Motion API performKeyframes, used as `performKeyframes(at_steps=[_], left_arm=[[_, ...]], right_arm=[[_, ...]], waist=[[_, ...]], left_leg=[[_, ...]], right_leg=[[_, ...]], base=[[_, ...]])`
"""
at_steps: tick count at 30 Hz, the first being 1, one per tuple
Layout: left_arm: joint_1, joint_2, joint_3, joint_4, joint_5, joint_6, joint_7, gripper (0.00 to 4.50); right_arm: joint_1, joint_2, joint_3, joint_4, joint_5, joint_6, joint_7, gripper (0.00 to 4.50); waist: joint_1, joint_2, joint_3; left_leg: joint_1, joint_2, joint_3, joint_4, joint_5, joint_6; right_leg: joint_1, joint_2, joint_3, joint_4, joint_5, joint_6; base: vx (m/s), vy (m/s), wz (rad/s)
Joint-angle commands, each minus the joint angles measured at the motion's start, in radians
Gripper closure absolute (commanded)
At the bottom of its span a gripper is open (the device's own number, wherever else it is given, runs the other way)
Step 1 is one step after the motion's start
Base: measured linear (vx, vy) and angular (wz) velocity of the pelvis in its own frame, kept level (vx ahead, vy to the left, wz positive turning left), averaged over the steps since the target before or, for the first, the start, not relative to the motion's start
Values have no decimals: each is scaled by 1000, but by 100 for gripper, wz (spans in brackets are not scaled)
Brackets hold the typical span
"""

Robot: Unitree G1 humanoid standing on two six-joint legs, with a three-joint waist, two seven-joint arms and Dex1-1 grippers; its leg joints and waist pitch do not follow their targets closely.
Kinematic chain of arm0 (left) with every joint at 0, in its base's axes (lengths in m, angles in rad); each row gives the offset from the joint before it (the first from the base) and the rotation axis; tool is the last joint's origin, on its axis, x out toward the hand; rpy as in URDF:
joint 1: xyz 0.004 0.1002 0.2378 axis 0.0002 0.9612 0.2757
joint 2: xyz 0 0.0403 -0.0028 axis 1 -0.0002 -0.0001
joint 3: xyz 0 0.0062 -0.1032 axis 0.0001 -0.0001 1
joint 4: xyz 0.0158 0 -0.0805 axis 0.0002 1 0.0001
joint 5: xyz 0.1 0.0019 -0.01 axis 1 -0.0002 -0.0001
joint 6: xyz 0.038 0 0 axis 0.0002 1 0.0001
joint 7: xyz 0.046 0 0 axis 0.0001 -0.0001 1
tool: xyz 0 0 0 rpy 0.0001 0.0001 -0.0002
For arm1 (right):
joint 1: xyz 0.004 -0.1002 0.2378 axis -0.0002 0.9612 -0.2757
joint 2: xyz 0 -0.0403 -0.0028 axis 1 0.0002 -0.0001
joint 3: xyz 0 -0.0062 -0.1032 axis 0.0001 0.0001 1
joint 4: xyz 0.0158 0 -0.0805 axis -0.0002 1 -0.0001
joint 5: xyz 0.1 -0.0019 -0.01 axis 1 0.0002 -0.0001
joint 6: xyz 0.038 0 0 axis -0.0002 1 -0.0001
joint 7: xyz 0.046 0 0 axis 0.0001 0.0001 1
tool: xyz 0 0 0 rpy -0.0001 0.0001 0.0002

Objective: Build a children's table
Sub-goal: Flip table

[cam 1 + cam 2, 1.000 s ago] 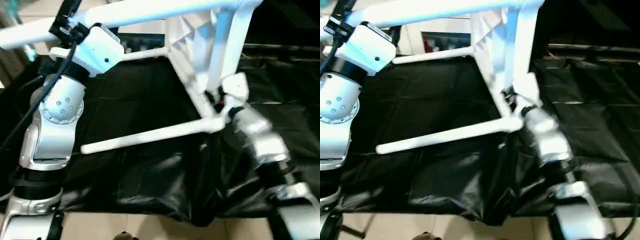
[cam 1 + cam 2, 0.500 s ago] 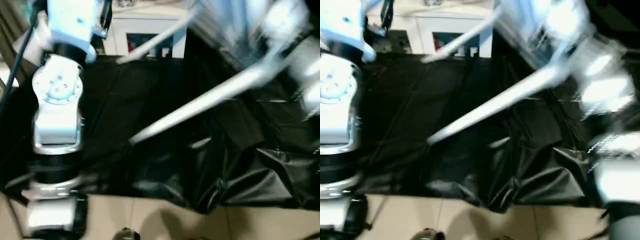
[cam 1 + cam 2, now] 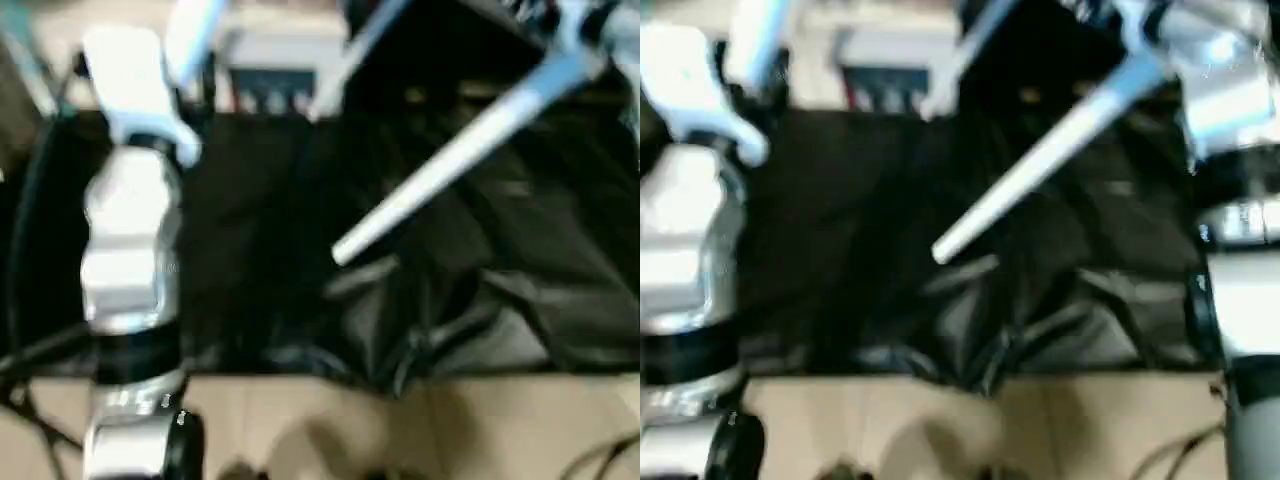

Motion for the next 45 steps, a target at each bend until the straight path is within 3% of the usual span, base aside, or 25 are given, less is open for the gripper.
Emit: performKeyframes(at_steps=[1, 4, 5, 6, 7, 8, 9, 10, 11, 12, 13, 14, 15, 16, 17, 18, 19, 20, 21, 23, 25, 33, 38, 39, 45], left_arm=[[65, -25, 22, 60, -28, 86, 22, 188], [88, -29, 23, 62, -29, 92, 21, 202], [91, -28, 21, 63, -29, 93, 20, 210], [109, -32, 10, 56, -33, 108, 11, 218], [109, -32, 10, 56, -33, 108, 11, 224], [119, -34, 3, 50, -39, 119, 7, 228], [133, -34, -7, 46, -38, 131, 5, 228], [147, -33, -14, 42, -38, 138, 3, 235], [147, -33, -14, 42, -38, 138, 3, 235], [168, -29, -22, 41, -32, 139, 3, 253], [168, -29, -22, 41, -32, 139, 3, 258], [179, -25, -25, 44, -32, 138, -1, 258], [187, -21, -27, 48, -30, 132, -4, 261], [191, -19, -28, 50, -29, 129, -5, 266], [206, -12, -33, 58, -32, 122, -18, 270], [214, -7, -36, 62, -34, 118, -27, 275], [221, -1, -39, 67, -36, 111, -32, 278], [226, 4, -42, 70, -39, 106, -35, 281], [228, 10, -42, 78, -42, 102, -39, 284], [227, 20, -44, 90, -46, 93, -45, 285], [221, 32, -45, 108, -48, 80, -43, 286], [207, 62, -41, 156, -49, 44, -49, 286], [208, 88, -43, 164, -48, 31, -63, 287], [216, 110, -38, 169, -60, 24, -83, 287], [235, 152, -50, 196, -77, -13, -135, 287]], right_arm=[[-82, 30, 19, 88, -6, -54, 34, 278], [-139, 40, 32, 145, -27, -89, 24, 278], [-147, 42, 34, 154, -30, -95, 22, 278], [-177, 53, 46, 182, -43, -112, 29, 278], [-177, 53, 46, 182, -43, -112, 29, 278], [-195, 61, 52, 201, -52, -123, 34, 278], [-206, 72, 63, 215, -61, -132, 56, 278], [-215, 83, 73, 229, -71, -141, 70, 278], [-215, 83, 73, 229, -71, -141, 70, 278], [-223, 104, 87, 243, -78, -150, 99, 278], [-223, 104, 87, 243, -78, -150, 99, 278], [-227, 117, 98, 253, -86, -158, 113, 278], [-227, 126, 105, 256, -89, -163, 126, 278], [-227, 130, 108, 258, -91, -165, 132, 278], [-228, 143, 120, 269, -99, -180, 150, 278], [-229, 152, 127, 279, -104, -191, 160, 278], [-228, 161, 132, 287, -109, -204, 173, 278], [-227, 169, 136, 295, -114, -215, 185, 278], [-222, 182, 134, 292, -107, -219, 199, 244], [-212, 195, 132, 286, -97, -234, 227, 209], [-203, 202, 131, 280, -90, -251, 261, 180], [-166, 219, 99, 223, -20, -320, 343, 118], [-141, 238, 51, 157, 67, -348, 412, 81], [-121, 254, 9, 78, 162, -345, 471, 75], [-74, 294, -102, -71, 378, -253, 553, 75]], waist=[[-23, -6, -54], [-36, 3, -47], [-39, 6, -43], [-23, 4, -40], [-23, 4, -40], [-3, 7, -37], [3, -22, -38], [-14, -58, -34], [-21, -62, -34], [-15, -36, -39], [-15, -36, -39], [-23, -15, -42], [34, 13, -38], [25, -14, -44], [21, -56, -55], [33, -73, -41], [33, -73, -41], [38, -73, -51], [40, -58, -66], [33, -55, -66], [25, -49, -63], [22, -55, -72], [22, -49, -74], [22, -48, -74], [27, -42, -83]], left_leg=[[36, 43, -19, -107, -575, -4], [56, 48, -25, -110, -672, -17], [47, 55, -27, -121, -694, -21], [22, 88, -18, -176, -754, -34], [22, 88, -18, -176, -754, -34], [11, 99, -2, -210, -773, -43], [34, 77, 24, -177, -735, -47], [141, 0, 46, -12, -563, -40], [137, -11, 38, 29, -448, -26], [78, 22, 19, -16, -357, -7], [78, 22, 19, -16, -357, -7], [0, 92, -20, -106, -499, -11], [-41, 122, -15, -191, -678, -41], [37, 114, 7, -180, -702, -15], [57, 75, 1, -122, -618, -46], [57, 33, 10, -25, -386, -71], [57, 33, 10, -25, -386, -71], [18, 36, 2, -54, -281, -72], [2, 57, -4, -90, -207, -86], [-6, 58, -1, -97, -211, -87], [-1, 58, -1, -100, -312, -85], [-2, 56, 8, -106, -241, -42], [10, 59, 11, -109, -252, -38], [13, 59, 11, -111, -253, -34], [17, 63, 12, -113, -162, -10]], right_leg=[[28, -28, 11, -92, -461, -107], [28, -28, -20, -112, -558, -34], [37, -25, -23, -104, -536, -34], [67, -8, -9, -34, -403, -59], [67, -8, -9, -34, -403, -59], [79, -1, 8, 23, -334, -79], [40, -6, 31, -16, -483, -61], [-86, -34, -9, -182, -829, 26], [-75, -66, -18, -201, -927, 61], [20, -80, -69, -189, -875, 110], [20, -80, -69, -189, -875, 110], [107, -44, -84, -81, -598, 92], [125, -13, -31, 92, -160, -34], [61, -9, 27, 85, -180, -62], [42, -42, 47, 5, -368, -49], [-11, -99, 47, -107, -939, 47], [-11, -99, 47, -107, -939, 47], [24, -88, 43, -94, -895, 51], [36, -53, 45, -53, -566, -26], [39, -35, 46, -36, -424, -75], [33, -25, 55, -33, -385, -125], [48, -20, 65, -28, -270, -156], [47, -21, 72, -34, -265, -170], [49, -21, 72, -32, -253, -179], [58, -20, 73, -21, -114, -220]], base=[[0, 0, 0], [0, 0, 0], [0, 0, 0], [0, 0, 0], [-33, -53, 9], [-50, -98, 16], [-50, -98, 16], [26, -124, 19], [70, -74, -2], [70, -74, -2], [52, -9, -25], [76, -4, -21], [76, -4, -21], [103, -66, -1], [77, -109, 6], [77, -109, 6], [26, -76, -7], [70, -49, -7], [70, -49, -7], [30, -12, 0], [0, 0, 0], [0, 0, 0], [0, 0, 0], [0, 0, 0], [0, 0, 0]])
